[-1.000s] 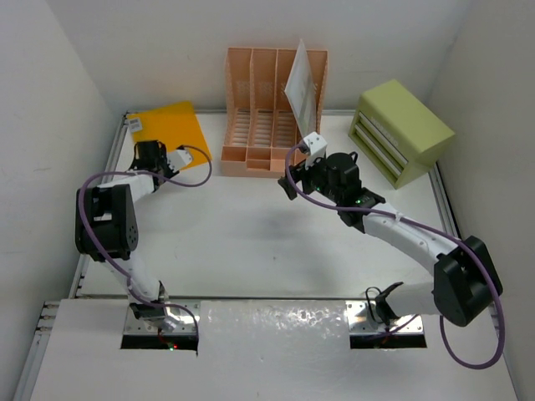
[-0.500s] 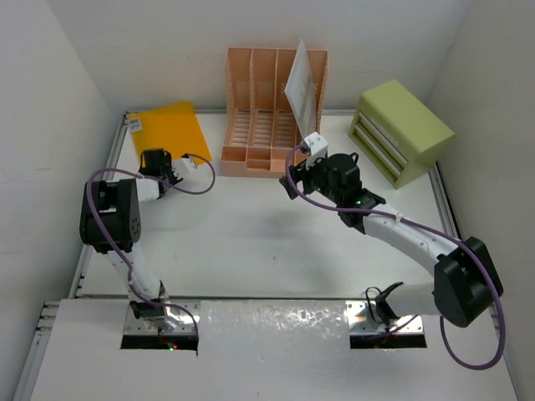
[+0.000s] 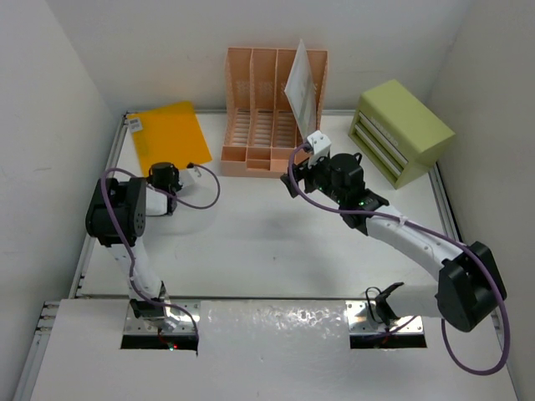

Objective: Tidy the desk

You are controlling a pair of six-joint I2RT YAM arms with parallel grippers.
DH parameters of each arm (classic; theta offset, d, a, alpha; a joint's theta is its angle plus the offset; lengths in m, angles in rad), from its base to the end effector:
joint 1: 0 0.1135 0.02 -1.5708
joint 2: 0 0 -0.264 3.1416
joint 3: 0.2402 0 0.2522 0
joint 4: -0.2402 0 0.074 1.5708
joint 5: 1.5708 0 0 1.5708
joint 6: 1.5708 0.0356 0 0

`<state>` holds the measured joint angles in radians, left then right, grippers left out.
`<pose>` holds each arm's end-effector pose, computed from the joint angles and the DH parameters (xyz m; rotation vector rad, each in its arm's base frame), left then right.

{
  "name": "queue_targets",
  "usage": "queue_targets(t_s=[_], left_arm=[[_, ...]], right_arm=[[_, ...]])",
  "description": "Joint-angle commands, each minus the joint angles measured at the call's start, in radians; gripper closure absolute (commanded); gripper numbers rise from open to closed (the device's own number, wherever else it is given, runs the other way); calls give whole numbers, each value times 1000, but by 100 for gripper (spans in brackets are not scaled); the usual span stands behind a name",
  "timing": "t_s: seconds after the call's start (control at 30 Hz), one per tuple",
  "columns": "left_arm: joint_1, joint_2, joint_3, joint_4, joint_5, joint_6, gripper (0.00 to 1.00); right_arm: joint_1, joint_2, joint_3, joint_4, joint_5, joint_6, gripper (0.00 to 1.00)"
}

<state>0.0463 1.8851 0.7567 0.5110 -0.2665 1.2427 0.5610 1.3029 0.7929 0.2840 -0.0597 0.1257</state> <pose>0.3482 0.0255 0.1062 1.1871 2.0303 0.9794 0.2528 0.1614 0.2763 -0.4374 1.7765 0.5417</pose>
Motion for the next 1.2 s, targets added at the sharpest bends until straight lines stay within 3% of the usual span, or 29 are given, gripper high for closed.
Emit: queue_targets(t_s=[0.0,0.77,0.93,1.0,1.07,1.13,1.17], left_arm=[[-10,20,-26,201,-50,29,63],[-8,180,62,362,-112,100,66],[-2,201,78,452,-102,93,48],[-2,206,111,425,-103,81,54],[-2,221,141,385,-105,86,72],[-2,239,154,359,-105,92,83],[-2,243,159,351,-105,92,94]], right_arm=[[7,-45,-7,41,0,-18,18],[7,-91,-35,34,9,-28,18],[8,-93,-37,30,3,-24,18],[7,-94,-38,30,1,-21,18],[7,-94,-38,29,-2,-15,18],[7,-97,-37,26,-5,-11,18],[8,-99,-37,26,-5,-11,18]])
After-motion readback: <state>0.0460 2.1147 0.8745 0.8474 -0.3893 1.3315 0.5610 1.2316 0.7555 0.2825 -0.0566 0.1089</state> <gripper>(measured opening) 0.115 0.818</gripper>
